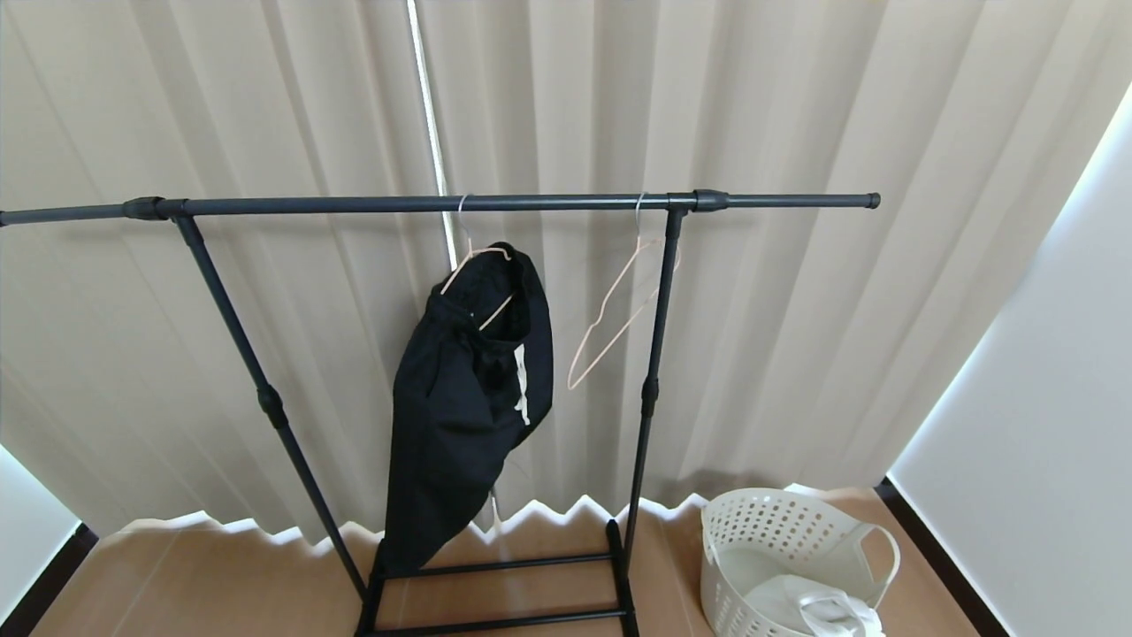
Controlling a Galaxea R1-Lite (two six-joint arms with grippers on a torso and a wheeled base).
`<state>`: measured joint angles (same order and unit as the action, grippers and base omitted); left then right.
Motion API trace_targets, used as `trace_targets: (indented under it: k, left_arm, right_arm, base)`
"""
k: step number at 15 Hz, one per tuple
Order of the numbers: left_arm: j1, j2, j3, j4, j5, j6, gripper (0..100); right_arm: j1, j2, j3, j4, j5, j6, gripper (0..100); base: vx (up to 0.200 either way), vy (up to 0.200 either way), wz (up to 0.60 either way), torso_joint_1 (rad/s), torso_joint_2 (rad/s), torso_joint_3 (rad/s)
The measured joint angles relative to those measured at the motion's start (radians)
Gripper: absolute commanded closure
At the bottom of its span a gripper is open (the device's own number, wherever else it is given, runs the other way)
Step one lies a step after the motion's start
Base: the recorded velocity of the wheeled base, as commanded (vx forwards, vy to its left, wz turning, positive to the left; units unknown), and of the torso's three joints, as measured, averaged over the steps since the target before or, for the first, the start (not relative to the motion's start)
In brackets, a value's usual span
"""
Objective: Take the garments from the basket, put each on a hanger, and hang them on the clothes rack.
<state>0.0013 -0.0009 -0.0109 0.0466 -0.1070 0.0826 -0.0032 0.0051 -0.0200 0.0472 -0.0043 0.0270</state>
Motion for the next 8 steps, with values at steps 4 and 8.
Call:
trace_targets:
  k: [4,8]
  left_arm:
    - [0.000,0.000,0.000,0.000,0.000,0.001,0]
    - [0.000,0.000,0.000,0.000,0.000,0.001,0]
  right_arm:
    - [0.000,0.000,0.000,0.000,-0.001,0.000,0]
    - [0.000,0.000,0.000,0.000,-0.001,0.000,0]
  base:
    - [0.000,0.000,0.00,-0.148,0.35,0.209]
    - [0.000,0.000,0.00,-0.144,0.37,0.216]
